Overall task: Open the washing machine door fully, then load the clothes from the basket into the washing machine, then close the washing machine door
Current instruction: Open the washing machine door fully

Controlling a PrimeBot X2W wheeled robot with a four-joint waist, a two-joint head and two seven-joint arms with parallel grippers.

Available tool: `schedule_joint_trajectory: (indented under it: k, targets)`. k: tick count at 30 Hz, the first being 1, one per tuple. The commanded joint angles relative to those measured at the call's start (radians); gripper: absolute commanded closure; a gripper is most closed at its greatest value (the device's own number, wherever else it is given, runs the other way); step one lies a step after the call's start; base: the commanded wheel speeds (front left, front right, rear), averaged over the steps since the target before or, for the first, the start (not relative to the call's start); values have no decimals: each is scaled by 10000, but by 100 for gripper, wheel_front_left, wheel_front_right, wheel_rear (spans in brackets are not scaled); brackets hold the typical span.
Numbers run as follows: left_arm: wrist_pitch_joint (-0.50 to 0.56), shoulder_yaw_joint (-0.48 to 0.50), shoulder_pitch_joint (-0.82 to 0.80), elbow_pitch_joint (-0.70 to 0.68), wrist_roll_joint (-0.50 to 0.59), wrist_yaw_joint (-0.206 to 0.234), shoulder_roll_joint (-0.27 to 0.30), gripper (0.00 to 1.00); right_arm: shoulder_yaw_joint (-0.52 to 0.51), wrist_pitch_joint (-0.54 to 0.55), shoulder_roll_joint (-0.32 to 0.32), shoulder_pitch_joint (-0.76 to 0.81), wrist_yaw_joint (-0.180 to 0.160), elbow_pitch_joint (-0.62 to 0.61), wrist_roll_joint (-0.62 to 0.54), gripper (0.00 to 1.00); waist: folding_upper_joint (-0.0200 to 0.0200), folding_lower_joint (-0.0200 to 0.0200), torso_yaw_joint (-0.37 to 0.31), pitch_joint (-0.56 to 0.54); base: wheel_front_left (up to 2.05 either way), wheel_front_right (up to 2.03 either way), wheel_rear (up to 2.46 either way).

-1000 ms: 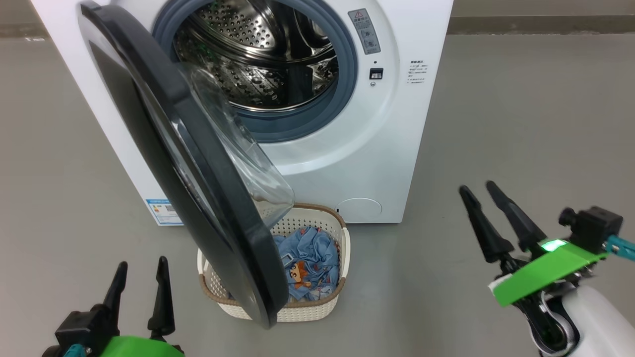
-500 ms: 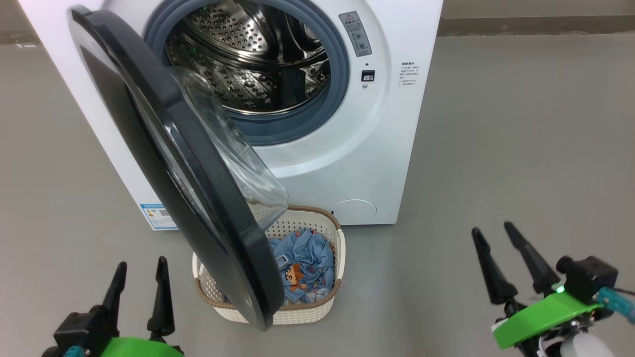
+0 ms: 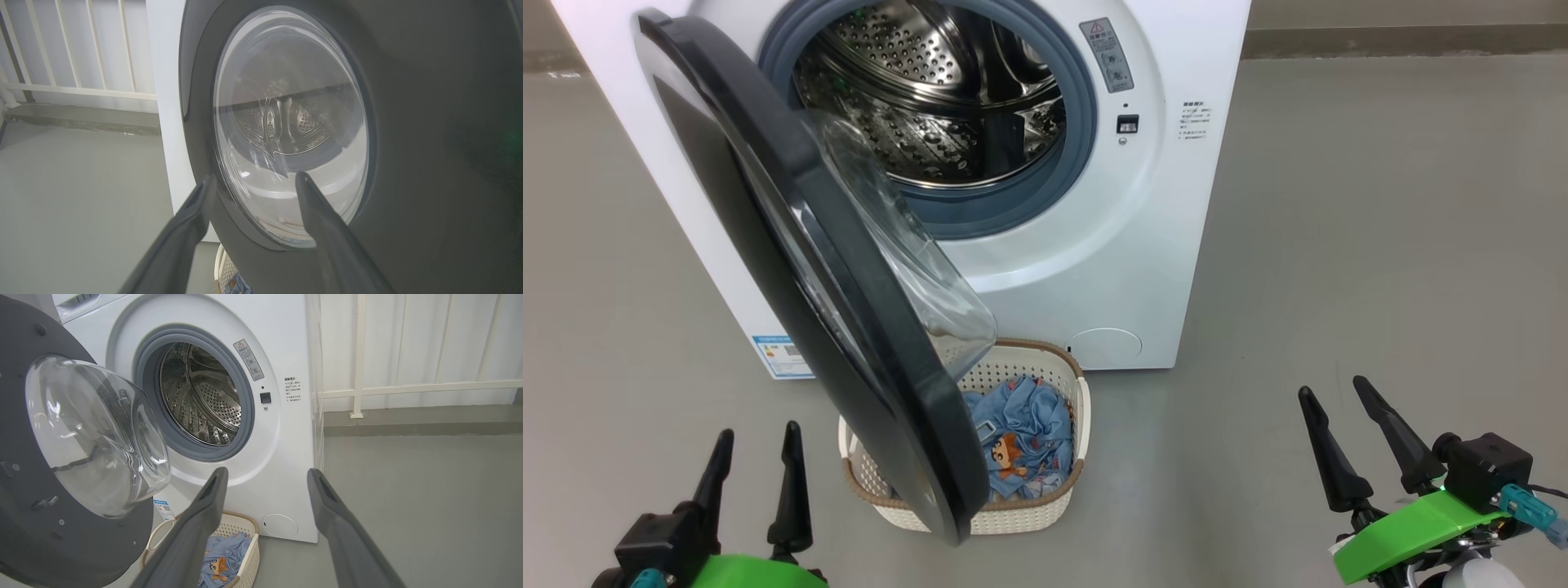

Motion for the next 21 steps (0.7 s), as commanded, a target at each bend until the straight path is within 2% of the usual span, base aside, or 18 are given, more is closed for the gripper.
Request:
schedule_joint_trajectory:
  k: [1, 21]
  targets:
    - [-63, 298, -114, -232, 134, -19, 91, 0, 171, -119, -46, -54, 16, -242, -149, 0, 0, 0, -7, -1, 0, 0, 0]
    - [-63, 281, -223, -175, 204, -72, 84, 0, 342, -120, -44, -150, 16, -94, -194, 0, 0, 0, -77, 20, 0, 0, 0]
